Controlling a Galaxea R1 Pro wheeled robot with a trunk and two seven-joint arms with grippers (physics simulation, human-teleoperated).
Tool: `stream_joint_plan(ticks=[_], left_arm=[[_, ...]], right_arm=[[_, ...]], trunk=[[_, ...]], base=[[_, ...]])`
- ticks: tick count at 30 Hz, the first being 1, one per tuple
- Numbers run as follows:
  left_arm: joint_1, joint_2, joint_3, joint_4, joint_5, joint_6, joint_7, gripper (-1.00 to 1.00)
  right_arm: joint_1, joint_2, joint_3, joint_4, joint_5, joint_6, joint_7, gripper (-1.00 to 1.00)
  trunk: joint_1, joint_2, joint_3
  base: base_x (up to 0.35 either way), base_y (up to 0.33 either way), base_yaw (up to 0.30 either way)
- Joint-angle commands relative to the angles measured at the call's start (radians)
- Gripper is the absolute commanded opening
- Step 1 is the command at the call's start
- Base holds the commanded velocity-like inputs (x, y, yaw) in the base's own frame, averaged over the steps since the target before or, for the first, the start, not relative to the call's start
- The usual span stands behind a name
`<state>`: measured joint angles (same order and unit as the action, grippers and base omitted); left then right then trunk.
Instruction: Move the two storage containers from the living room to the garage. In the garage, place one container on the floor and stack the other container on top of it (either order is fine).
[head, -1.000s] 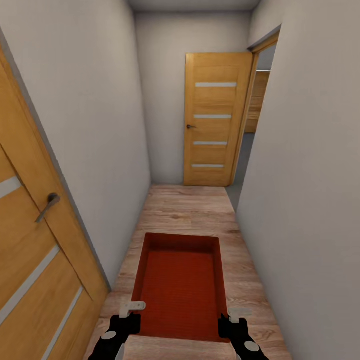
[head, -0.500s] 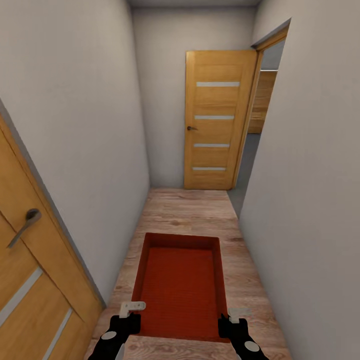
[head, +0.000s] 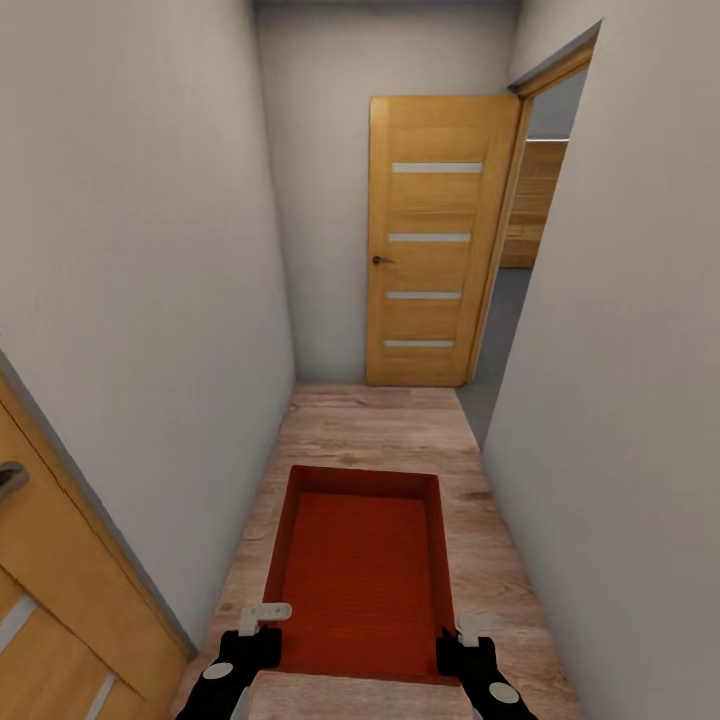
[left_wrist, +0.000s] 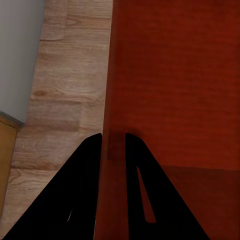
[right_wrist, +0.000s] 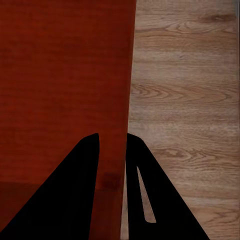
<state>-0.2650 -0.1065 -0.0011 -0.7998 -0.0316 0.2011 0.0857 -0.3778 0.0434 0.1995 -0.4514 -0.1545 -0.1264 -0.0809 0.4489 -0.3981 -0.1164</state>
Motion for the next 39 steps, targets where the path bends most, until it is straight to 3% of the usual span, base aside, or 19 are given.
stream_joint_plan(ticks=[1, 7, 20, 39], left_arm=[[0.000, -0.058, -0.028, 0.001, 0.010, 0.018, -0.010, -1.00], [0.000, -0.058, -0.028, 0.001, 0.010, 0.018, -0.010, -1.00], [0.000, -0.058, -0.028, 0.001, 0.010, 0.018, -0.010, -1.00], [0.000, -0.058, -0.026, 0.001, 0.010, 0.018, -0.011, -1.00]], right_arm=[[-0.001, 0.000, 0.009, -0.002, -0.005, -0.006, -0.016, -1.00], [-0.001, 0.000, 0.009, -0.002, -0.005, -0.006, -0.016, -1.00], [-0.001, 0.000, 0.009, -0.002, -0.005, -0.006, -0.016, -1.00], [-0.001, 0.000, 0.009, -0.002, -0.005, -0.006, -0.016, -1.00]], trunk=[[0.001, -0.002, -0.002], [0.001, -0.002, -0.002], [0.001, -0.002, -0.002], [0.001, -0.002, -0.002]], base=[[0.329, 0.000, -0.194], [0.328, 0.013, -0.205], [0.286, 0.180, -0.015], [0.311, 0.009, -0.118]])
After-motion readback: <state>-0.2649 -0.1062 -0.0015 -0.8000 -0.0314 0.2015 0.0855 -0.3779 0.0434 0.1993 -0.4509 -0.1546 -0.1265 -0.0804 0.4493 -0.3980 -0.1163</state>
